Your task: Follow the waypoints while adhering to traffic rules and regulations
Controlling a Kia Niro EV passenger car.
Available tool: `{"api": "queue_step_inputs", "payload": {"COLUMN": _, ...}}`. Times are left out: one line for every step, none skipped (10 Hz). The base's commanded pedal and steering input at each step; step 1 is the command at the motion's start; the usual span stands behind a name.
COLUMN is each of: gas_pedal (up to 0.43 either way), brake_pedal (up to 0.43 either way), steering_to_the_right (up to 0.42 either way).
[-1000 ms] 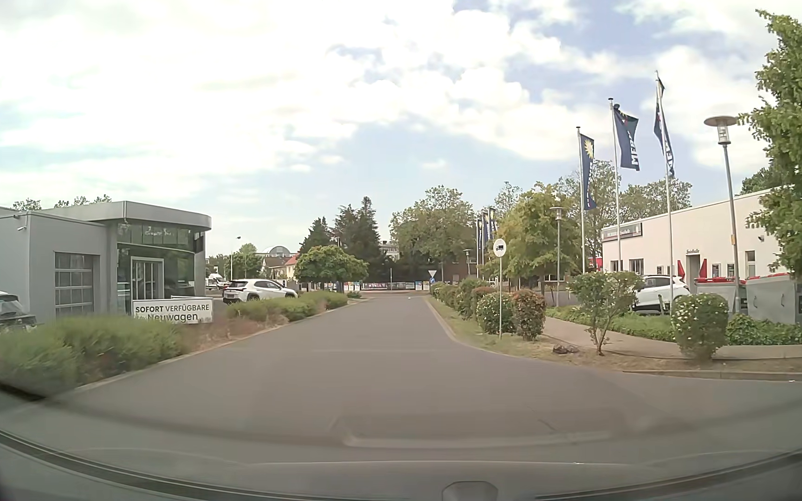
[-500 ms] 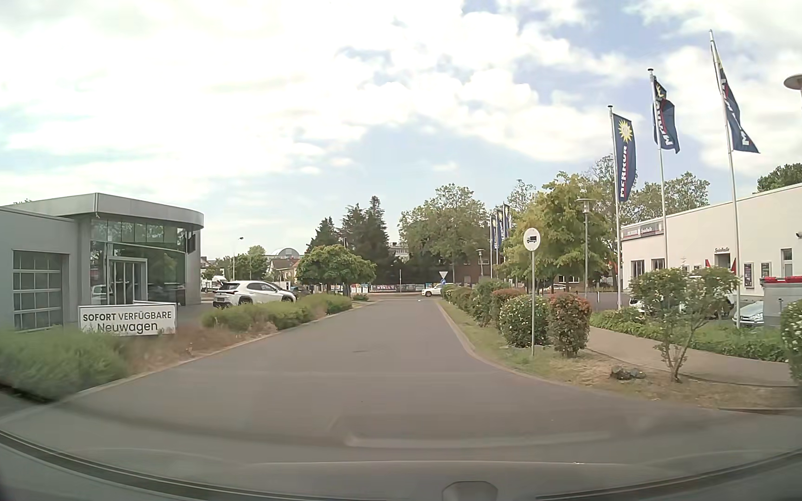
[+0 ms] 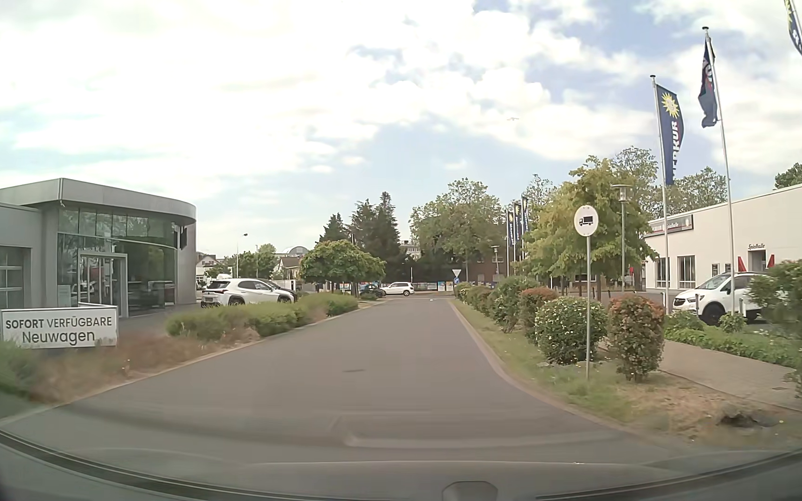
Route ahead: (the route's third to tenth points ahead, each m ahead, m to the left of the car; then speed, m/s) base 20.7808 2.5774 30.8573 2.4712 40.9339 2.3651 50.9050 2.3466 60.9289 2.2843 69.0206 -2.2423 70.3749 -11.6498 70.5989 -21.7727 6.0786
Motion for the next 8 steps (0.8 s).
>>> {"api": "queue_step_inputs", "payload": {"gas_pedal": 0.028, "brake_pedal": 0.03, "steering_to_the_right": -0.012}}
{"api": "queue_step_inputs", "payload": {"gas_pedal": 0.028, "brake_pedal": 0.03, "steering_to_the_right": -0.006}}
{"api": "queue_step_inputs", "payload": {"gas_pedal": 0.028, "brake_pedal": 0.03, "steering_to_the_right": -0.006}}
{"api": "queue_step_inputs", "payload": {"gas_pedal": 0.028, "brake_pedal": 0.03, "steering_to_the_right": -0.006}}
{"api": "queue_step_inputs", "payload": {"gas_pedal": 0.028, "brake_pedal": 0.03, "steering_to_the_right": -0.005}}
{"api": "queue_step_inputs", "payload": {"gas_pedal": 0.028, "brake_pedal": 0.03, "steering_to_the_right": -0.005}}
{"api": "queue_step_inputs", "payload": {"gas_pedal": 0.028, "brake_pedal": 0.03, "steering_to_the_right": -0.003}}
{"api": "queue_step_inputs", "payload": {"gas_pedal": 0.028, "brake_pedal": 0.03, "steering_to_the_right": -0.002}}
